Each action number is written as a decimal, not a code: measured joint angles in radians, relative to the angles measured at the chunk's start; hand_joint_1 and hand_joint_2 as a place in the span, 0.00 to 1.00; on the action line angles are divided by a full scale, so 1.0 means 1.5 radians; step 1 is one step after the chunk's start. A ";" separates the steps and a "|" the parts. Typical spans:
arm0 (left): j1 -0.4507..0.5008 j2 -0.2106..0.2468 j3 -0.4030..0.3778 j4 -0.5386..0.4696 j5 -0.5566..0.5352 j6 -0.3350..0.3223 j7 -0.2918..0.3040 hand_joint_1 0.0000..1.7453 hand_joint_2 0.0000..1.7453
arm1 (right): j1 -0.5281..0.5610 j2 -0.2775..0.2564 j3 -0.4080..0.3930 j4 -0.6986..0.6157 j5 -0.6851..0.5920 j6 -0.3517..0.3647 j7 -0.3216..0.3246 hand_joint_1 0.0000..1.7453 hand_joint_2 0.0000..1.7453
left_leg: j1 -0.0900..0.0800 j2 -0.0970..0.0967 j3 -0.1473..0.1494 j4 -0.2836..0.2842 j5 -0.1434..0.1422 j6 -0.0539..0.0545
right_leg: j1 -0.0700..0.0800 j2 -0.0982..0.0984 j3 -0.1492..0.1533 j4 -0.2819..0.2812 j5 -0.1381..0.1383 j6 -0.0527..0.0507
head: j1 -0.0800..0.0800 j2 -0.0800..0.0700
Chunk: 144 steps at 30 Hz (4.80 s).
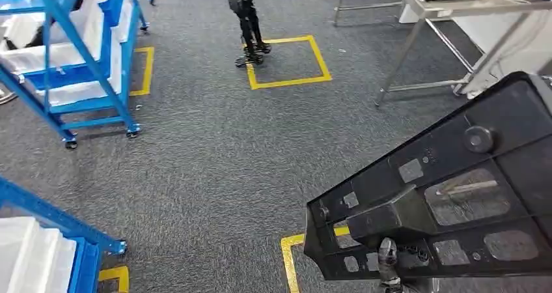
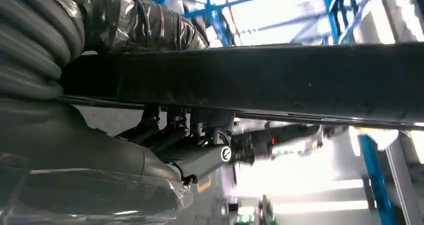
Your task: Take the parts from the cabinet and place them on the table.
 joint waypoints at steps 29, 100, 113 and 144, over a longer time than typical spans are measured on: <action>-0.004 -0.018 0.002 0.000 -0.001 -0.004 -0.012 0.00 1.00 | -0.003 -0.035 0.043 0.009 -0.002 -0.066 0.000 1.00 1.00 | 0.004 -0.015 -0.004 0.001 0.003 -0.001 | 0.001 0.006 0.040 -0.074 0.025 0.000 | 0.001 0.000; -0.004 -0.024 0.004 0.000 -0.002 -0.023 -0.020 0.00 1.00 | 0.016 -0.079 0.101 0.011 0.006 -0.174 0.000 1.00 1.00 | 0.004 0.022 0.021 -0.017 -0.008 -0.016 | -0.006 -0.016 0.104 -0.196 0.090 -0.002 | 0.005 0.000; 0.005 -0.016 0.004 0.000 -0.012 -0.022 -0.013 0.00 1.00 | 0.016 -0.093 0.127 0.012 0.004 -0.208 0.000 1.00 1.00 | 0.006 -0.018 -0.037 0.026 0.035 -0.020 | -0.003 0.009 0.150 -0.202 0.054 -0.026 | 0.004 0.000; 0.007 -0.011 0.004 0.000 -0.015 -0.020 -0.006 0.00 1.00 | 0.017 -0.122 0.164 0.053 0.013 -0.282 0.001 1.00 1.00 | 0.000 -0.013 -0.032 0.026 0.021 -0.012 | 0.001 0.001 0.140 -0.193 0.056 -0.029 | 0.003 0.000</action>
